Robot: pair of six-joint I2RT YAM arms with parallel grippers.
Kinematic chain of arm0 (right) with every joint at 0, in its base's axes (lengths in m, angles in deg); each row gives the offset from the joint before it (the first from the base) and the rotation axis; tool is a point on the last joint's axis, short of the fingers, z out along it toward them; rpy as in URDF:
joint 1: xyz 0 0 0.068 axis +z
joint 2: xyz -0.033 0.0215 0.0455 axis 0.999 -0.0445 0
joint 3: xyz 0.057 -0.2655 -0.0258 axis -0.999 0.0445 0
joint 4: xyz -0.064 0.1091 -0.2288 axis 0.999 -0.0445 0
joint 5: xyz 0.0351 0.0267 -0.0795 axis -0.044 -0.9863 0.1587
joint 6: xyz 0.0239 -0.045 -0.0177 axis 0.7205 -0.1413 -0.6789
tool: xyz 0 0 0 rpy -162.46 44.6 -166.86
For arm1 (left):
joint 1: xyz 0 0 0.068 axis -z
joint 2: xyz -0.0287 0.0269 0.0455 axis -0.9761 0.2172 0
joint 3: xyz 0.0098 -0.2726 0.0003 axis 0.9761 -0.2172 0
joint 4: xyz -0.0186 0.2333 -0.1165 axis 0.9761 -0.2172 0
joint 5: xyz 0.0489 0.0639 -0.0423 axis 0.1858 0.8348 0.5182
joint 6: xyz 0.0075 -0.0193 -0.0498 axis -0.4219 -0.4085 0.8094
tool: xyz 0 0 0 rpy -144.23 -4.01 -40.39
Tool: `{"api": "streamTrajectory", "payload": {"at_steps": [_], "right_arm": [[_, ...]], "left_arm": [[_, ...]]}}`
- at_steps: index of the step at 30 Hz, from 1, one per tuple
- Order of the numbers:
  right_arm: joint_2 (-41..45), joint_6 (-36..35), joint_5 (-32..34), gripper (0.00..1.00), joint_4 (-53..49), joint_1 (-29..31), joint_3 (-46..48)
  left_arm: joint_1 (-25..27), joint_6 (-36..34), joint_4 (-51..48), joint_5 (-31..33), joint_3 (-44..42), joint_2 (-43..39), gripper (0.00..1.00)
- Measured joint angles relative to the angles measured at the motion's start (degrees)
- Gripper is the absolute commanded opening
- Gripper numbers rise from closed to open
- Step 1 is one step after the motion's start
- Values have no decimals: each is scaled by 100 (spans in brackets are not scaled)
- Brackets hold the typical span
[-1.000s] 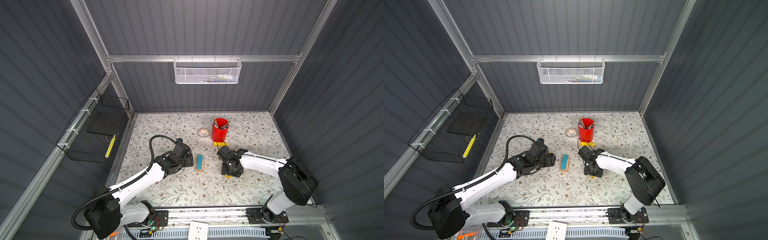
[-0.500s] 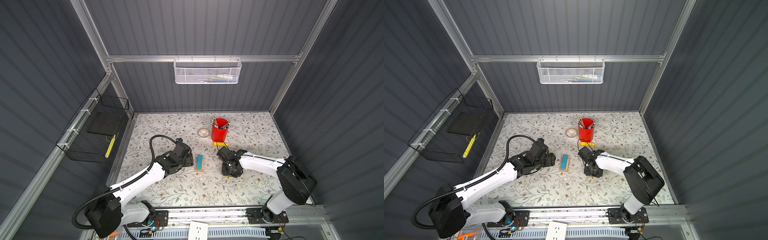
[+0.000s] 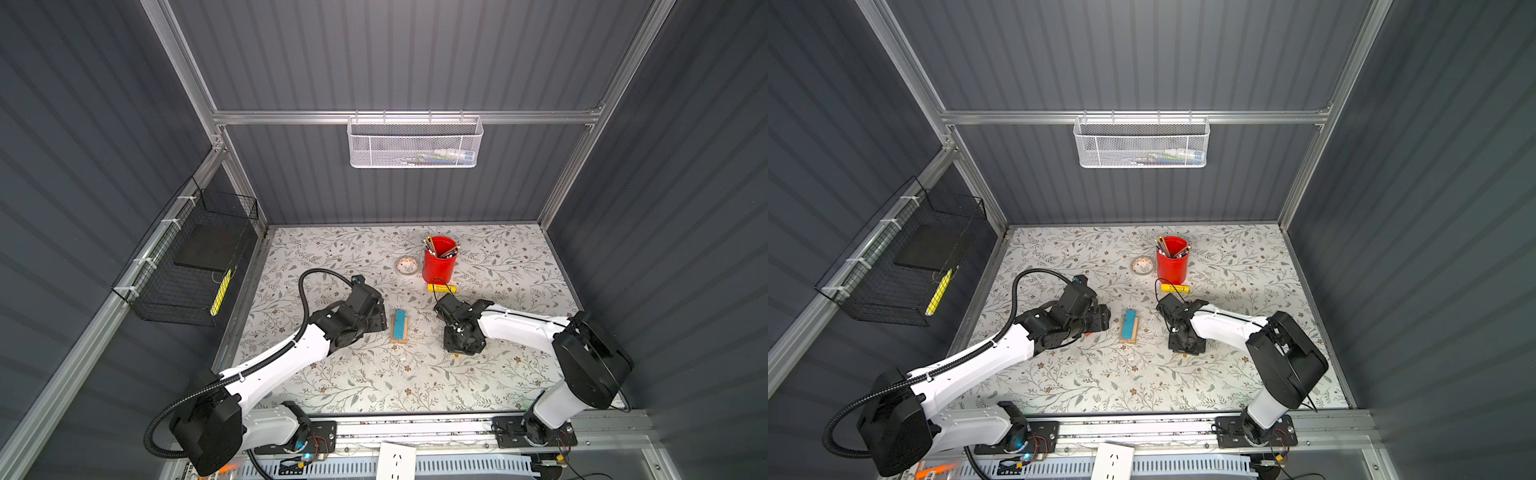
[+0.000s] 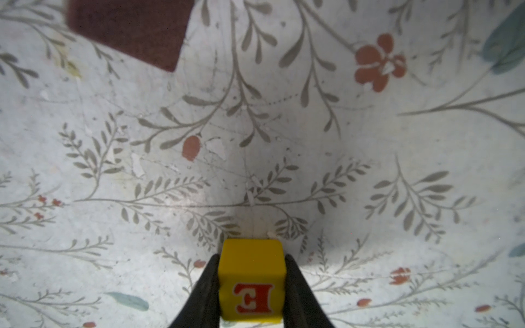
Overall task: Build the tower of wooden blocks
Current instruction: 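Grasp the yellow E cube with the right gripper and lift it, then carry the yellow E cube over the teal bar with the right gripper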
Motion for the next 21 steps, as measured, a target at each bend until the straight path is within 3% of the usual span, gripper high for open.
{"api": "streamTrajectory", "payload": {"at_steps": [14,21], "right_arm": [[85,129,-52,24,-765,260,-1211],[-330,293,-55,23,-1086,629,-2164]], "left_arm": [[0,4,-304,452,-2,-446,75],[-2,144,-494,737,-184,-730,75]]}}
